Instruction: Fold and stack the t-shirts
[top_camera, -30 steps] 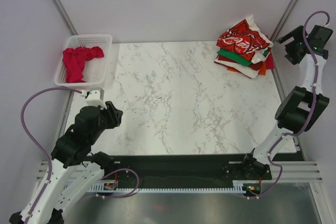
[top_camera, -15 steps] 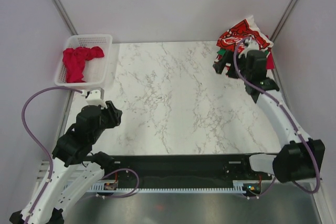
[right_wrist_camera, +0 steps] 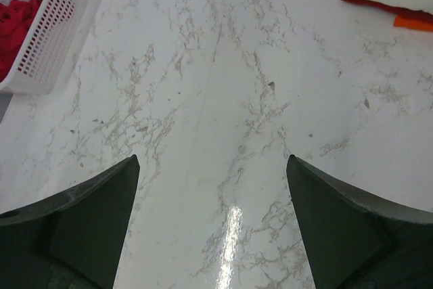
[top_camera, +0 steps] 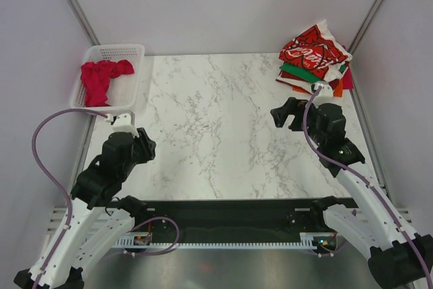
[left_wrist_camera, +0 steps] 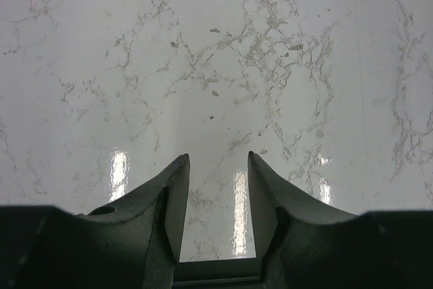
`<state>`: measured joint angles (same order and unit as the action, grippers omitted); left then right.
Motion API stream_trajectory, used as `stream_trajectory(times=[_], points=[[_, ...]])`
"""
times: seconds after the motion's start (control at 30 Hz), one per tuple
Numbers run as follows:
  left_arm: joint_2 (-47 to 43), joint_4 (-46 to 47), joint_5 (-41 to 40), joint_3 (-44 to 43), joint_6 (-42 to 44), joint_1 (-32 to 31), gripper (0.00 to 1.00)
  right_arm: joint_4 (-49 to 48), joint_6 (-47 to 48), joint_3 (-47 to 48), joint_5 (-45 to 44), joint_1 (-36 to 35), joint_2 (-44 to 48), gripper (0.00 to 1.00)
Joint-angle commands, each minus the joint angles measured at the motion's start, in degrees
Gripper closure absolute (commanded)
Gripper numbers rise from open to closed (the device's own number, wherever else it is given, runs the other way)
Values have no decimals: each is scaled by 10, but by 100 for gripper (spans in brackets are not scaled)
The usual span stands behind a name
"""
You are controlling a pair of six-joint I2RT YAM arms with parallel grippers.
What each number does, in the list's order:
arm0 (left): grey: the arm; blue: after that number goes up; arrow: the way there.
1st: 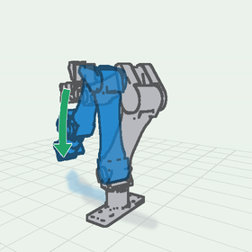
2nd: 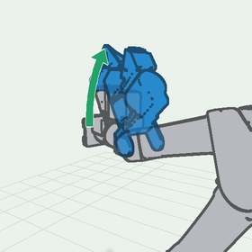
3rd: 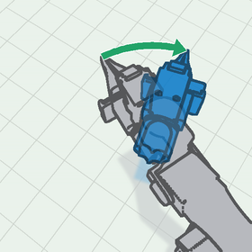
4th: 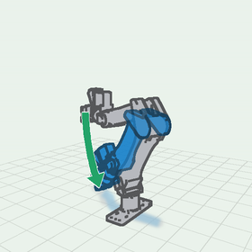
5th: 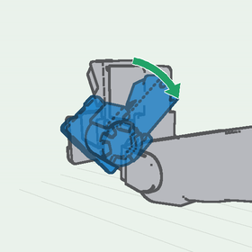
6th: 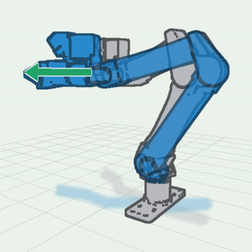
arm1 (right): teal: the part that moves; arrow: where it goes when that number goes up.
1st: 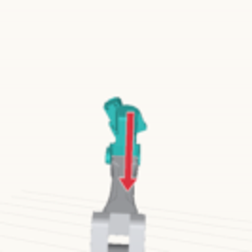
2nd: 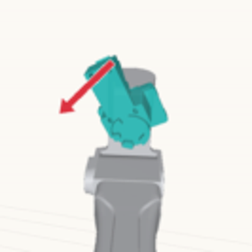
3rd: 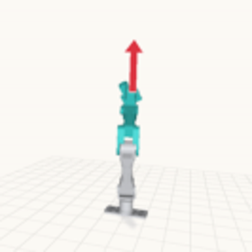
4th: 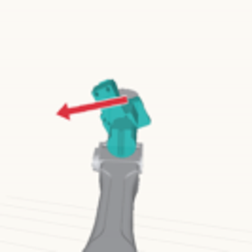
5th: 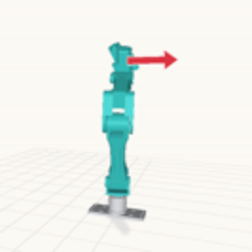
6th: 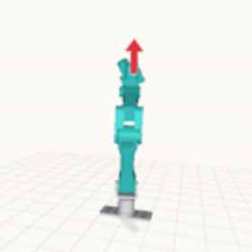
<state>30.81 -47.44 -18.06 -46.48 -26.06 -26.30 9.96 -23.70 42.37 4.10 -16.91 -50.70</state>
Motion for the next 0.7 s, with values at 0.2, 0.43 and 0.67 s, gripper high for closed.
stream_trajectory(times=[0.2,0.43,0.67], points=[[21,23,-36,-26,-2,4,51,-12,4,-15,-139,-5,61,2],[174,96,-147,-134,94,12,37,2,-6,-19,-205,-21,82,2],[387,115,-66,-405,113,121,33,15,-12,-20,-213,-22,96,2]])
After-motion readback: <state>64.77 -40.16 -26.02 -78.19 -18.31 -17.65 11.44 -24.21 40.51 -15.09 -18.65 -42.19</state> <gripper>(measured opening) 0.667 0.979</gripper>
